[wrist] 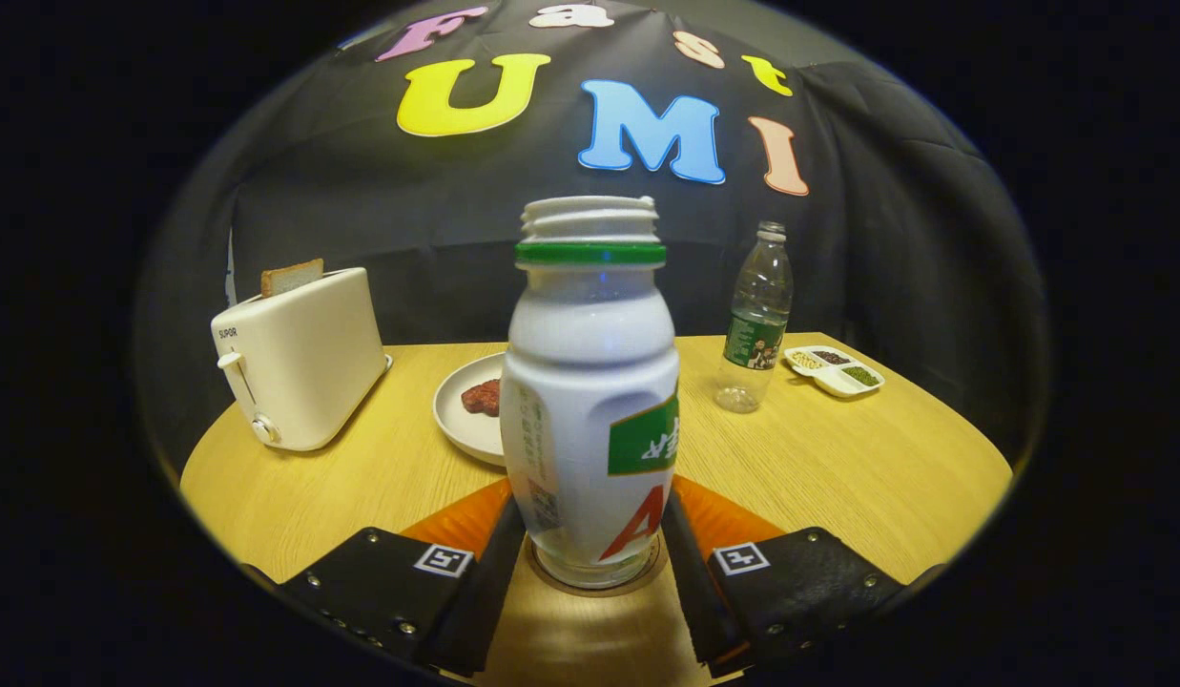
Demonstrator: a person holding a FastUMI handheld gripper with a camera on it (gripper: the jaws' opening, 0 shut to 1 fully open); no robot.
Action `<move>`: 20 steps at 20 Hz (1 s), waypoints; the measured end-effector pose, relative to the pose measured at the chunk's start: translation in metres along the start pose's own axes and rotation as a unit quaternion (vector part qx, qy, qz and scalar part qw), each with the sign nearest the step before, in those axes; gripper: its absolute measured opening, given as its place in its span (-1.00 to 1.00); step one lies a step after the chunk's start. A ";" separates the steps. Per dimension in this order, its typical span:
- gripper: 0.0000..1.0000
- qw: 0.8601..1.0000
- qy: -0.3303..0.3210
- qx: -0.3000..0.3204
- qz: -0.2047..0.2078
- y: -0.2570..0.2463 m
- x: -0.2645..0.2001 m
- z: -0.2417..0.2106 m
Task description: Take the bottle from table, then pour the juice into the cup, finally place the bottle on the coaster
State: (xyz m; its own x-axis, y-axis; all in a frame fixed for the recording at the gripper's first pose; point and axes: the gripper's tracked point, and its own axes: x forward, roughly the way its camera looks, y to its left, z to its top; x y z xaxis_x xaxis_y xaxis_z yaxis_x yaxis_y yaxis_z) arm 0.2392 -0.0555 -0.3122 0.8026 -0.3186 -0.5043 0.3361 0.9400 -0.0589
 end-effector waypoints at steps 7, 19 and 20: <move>0.85 1.000 0.002 0.001 0.006 0.000 -0.004 -0.001; 0.96 0.997 -0.066 0.012 0.040 -0.007 -0.067 0.056; 0.96 0.996 -0.071 0.008 0.046 -0.007 -0.077 0.061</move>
State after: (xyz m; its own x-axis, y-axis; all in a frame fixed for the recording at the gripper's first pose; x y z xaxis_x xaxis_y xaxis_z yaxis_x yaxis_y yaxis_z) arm 0.2051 -0.0454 -0.2200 0.8916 -0.2465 -0.3799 0.2648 0.9643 -0.0042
